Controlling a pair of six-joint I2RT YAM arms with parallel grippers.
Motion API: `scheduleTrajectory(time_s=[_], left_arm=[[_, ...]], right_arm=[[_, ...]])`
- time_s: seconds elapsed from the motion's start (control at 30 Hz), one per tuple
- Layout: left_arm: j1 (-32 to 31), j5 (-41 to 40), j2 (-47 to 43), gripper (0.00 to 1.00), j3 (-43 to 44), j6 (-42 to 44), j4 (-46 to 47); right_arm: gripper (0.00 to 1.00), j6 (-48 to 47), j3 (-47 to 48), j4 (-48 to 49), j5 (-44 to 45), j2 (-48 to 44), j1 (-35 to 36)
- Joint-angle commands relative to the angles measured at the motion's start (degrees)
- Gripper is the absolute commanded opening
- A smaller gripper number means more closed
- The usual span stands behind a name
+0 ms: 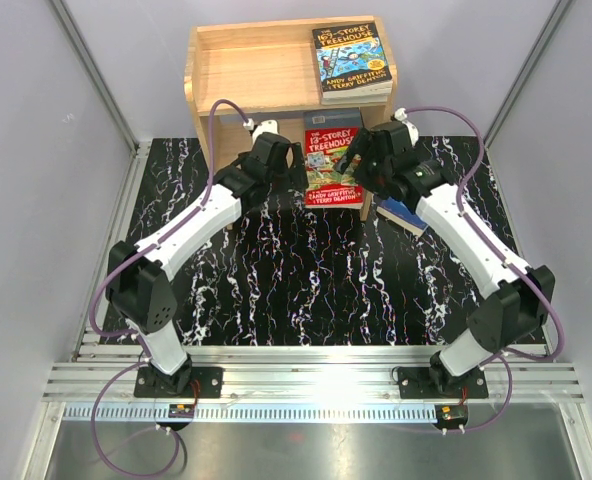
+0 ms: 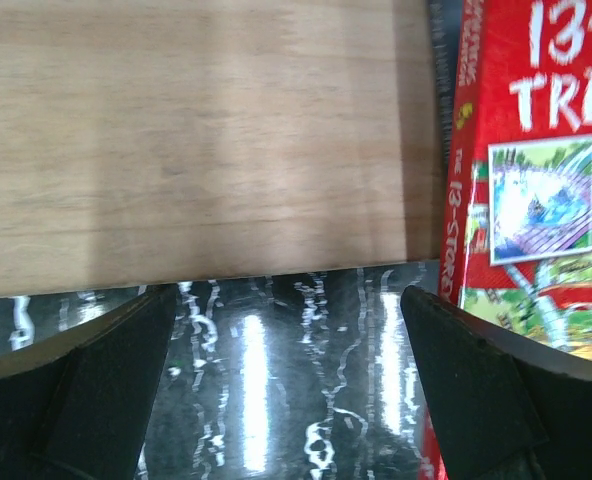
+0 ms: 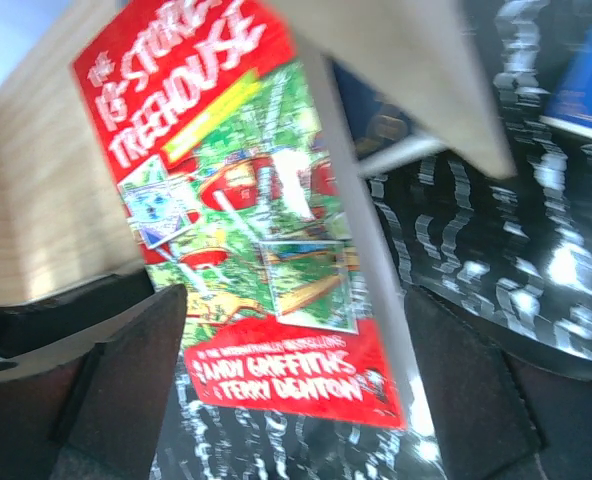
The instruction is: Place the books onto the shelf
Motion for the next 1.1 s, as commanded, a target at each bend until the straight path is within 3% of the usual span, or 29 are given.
scheduleTrajectory(time_s=[0.0, 0.3, 0.53, 0.73, 0.9, 1.07], left_arm=[[-0.7, 2.8, -2.1, 0.99, 0.6, -1.8, 4.4], [-1.2, 4.2, -2.4, 0.99, 0.9, -5.3, 5.3], [-2.0, 6.4, -2.9, 0.99, -0.5, -6.3, 5.8], [-1.4, 5.1, -16.4, 0.99, -21.8, -4.3, 13.1], [-1.4, 8.4, -28.1, 0.99, -35.9, -4.9, 15.8], [-1.7, 18.1, -30.5, 0.99, -50.3, -6.5, 21.7]], right_arm=[[0.97, -0.9, 4.5, -7.3, 8.9, -5.6, 0.0], [1.00, -2.7, 8.5, -11.8, 12.7, -6.8, 0.0], [1.00, -2.7, -5.3, -5.7, 4.5, -11.0, 0.0], [1.00, -4.3, -34.0, 11.3, -8.7, -24.5, 0.0], [1.00, 0.1, -44.5, 11.9, -14.6, -30.6, 0.0], [1.00, 5.0, -53.5, 14.6, -20.9, -29.2, 0.1]])
